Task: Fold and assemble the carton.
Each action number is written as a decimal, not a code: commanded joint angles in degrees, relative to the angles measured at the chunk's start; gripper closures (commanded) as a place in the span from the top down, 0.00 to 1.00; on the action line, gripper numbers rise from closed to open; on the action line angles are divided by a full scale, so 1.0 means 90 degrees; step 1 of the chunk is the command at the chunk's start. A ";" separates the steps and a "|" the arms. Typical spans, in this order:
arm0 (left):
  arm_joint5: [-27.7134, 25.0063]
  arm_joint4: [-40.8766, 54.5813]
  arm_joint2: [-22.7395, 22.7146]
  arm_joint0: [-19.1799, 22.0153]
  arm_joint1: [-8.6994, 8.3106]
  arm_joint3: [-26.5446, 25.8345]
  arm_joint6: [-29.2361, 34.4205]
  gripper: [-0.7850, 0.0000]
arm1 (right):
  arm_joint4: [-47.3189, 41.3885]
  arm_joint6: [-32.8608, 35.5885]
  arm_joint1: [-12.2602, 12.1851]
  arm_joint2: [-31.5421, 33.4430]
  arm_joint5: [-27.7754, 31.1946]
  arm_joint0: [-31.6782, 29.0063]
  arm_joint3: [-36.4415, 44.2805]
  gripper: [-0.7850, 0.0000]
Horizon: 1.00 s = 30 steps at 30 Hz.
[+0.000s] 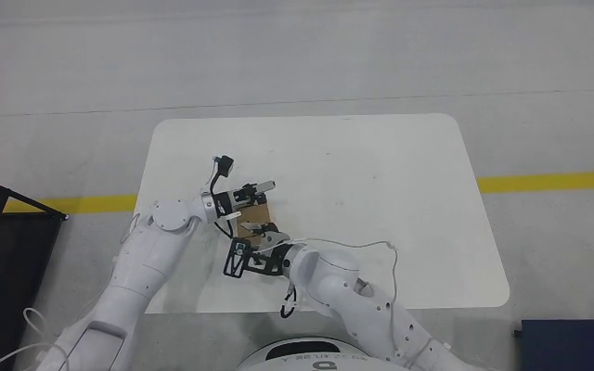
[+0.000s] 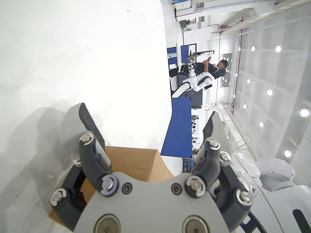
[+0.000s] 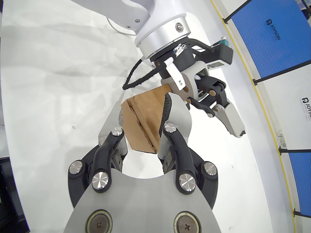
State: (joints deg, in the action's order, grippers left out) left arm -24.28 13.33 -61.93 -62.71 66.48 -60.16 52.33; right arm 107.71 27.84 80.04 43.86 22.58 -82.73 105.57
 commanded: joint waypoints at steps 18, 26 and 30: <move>0.0702 0.1578 -0.1759 -0.0945 -0.0382 -0.1443 0.0482 1.00 | -0.1577 -0.0713 -0.0201 0.1167 -0.1109 -0.1112 -0.0009 0.50; 0.0850 0.1192 -0.1945 -0.1460 -0.0486 -0.1771 0.0617 1.00 | -0.1876 -0.0762 -0.0141 0.0946 -0.1364 -0.0921 -0.0356 0.48; 0.0868 0.1267 -0.1826 -0.1536 -0.0465 -0.1847 0.0529 1.00 | -0.2301 -0.0748 -0.0121 0.0965 -0.1328 -0.0811 -0.0492 0.47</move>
State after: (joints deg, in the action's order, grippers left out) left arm -16.58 24.49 -78.66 -76.44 62.24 -76.65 57.29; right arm 87.71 20.96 78.94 52.47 10.46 -90.26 101.42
